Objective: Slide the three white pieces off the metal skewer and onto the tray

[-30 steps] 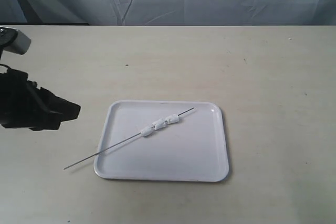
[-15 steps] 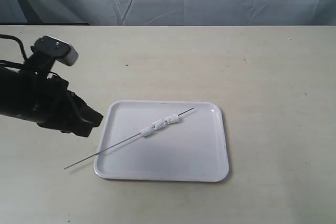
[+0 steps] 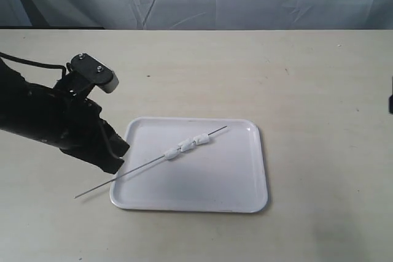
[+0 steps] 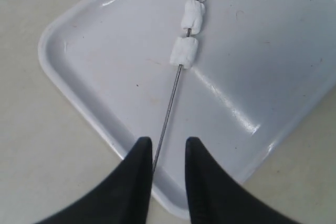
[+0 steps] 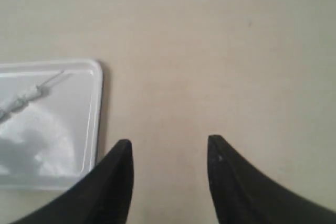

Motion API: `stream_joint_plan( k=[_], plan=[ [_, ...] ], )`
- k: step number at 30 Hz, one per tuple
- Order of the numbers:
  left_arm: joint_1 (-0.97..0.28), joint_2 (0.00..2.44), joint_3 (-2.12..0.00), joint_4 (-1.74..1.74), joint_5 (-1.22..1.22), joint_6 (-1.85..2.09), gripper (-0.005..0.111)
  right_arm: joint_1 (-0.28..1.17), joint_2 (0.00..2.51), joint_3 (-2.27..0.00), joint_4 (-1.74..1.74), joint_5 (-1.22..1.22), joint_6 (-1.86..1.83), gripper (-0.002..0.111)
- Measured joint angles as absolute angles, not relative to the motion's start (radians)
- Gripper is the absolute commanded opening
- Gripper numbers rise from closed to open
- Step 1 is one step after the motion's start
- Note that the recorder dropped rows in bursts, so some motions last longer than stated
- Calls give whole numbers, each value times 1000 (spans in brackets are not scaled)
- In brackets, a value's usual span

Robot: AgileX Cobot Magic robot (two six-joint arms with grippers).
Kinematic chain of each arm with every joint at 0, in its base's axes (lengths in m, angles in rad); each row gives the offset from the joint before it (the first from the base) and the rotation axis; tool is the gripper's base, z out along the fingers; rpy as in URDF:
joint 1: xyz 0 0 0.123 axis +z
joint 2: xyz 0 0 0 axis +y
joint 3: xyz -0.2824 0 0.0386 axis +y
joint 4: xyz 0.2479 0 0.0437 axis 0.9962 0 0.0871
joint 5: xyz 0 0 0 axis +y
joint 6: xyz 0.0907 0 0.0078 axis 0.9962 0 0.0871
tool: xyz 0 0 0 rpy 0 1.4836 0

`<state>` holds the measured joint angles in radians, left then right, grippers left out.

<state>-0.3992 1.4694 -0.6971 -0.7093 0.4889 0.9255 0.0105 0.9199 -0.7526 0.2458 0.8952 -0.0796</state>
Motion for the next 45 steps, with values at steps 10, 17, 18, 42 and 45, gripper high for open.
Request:
stream_joint_plan(
  k=[10, 17, 18, 42, 45],
  plan=[
    [-399, 1566, -803, -630, 517, 922, 22, 10, 1172, -753, 499, 909, -329, 44],
    [-399, 1700, -862, -609, 544, 918, 28, 10, 1222, -753, 524, 884, -375, 44],
    [-399, 1716, -871, -606, 555, 911, 30, 10, 1230, -753, 526, 879, -377, 44],
    [-404, 1879, -921, -546, 639, 860, 0, 12, 1297, -753, 534, 814, -386, 44],
    [-404, 1879, -925, -562, 656, 856, 0, 12, 1297, -753, 545, 803, -386, 44]
  ],
)
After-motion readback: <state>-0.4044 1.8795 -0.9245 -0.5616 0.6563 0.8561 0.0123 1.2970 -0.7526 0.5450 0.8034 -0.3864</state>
